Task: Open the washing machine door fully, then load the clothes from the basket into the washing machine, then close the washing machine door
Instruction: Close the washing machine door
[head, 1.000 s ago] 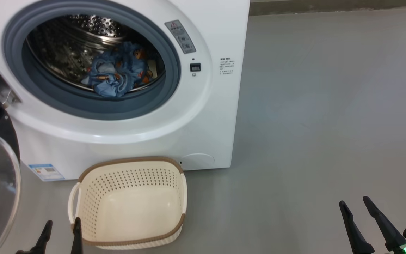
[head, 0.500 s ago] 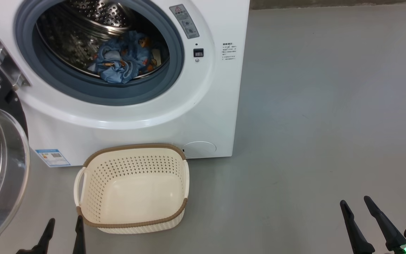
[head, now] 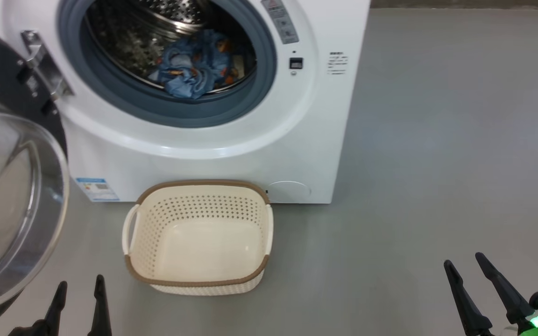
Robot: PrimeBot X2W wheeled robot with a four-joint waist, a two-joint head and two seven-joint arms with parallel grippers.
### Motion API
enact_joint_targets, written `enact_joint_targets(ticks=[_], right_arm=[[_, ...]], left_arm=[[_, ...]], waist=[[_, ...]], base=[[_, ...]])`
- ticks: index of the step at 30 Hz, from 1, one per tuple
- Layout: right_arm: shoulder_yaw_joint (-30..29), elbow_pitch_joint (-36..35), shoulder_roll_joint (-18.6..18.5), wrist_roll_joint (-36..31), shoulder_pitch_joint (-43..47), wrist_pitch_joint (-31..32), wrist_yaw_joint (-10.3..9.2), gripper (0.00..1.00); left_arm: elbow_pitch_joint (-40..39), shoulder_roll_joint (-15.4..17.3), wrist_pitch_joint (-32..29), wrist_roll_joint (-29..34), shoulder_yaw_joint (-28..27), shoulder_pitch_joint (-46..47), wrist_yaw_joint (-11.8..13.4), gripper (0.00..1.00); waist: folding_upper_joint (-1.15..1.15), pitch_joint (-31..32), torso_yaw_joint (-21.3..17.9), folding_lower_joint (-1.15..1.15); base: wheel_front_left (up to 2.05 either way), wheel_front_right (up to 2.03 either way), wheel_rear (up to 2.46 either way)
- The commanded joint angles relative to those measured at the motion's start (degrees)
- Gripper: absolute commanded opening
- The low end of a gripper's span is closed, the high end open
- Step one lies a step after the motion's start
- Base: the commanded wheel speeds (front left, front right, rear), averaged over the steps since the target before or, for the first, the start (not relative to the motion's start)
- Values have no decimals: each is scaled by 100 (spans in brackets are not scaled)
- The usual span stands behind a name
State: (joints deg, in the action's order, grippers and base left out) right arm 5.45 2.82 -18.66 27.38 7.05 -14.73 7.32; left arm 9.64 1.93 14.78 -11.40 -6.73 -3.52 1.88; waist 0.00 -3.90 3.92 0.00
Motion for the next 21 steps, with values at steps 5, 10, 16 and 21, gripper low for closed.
enact_joint_targets(ticks=[5, 10, 16, 21], right_arm=[[245, -144, -254, 27, -284, -27, 17, 100], [397, -141, -352, 53, -411, -27, 17, 100], [544, -136, -461, 70, -522, -27, 17, 100], [677, -112, -505, 82, -571, -27, 17, 100]], left_arm=[[-243, 95, 22, -180, -85, 67, 201, 100], [-324, 95, 22, -345, 46, 10, 352, 100], [-417, 95, 22, -462, 182, -19, 455, 100], [-466, 95, 22, -504, 271, -76, 517, 100]], waist=[[0, -137, 537, 0], [0, -227, 936, 0], [0, -286, 1412, 0], [0, -255, 1747, 0]], base=[[0, 0, 0], [0, 0, 0], [0, 0, 0], [0, 0, 0]])
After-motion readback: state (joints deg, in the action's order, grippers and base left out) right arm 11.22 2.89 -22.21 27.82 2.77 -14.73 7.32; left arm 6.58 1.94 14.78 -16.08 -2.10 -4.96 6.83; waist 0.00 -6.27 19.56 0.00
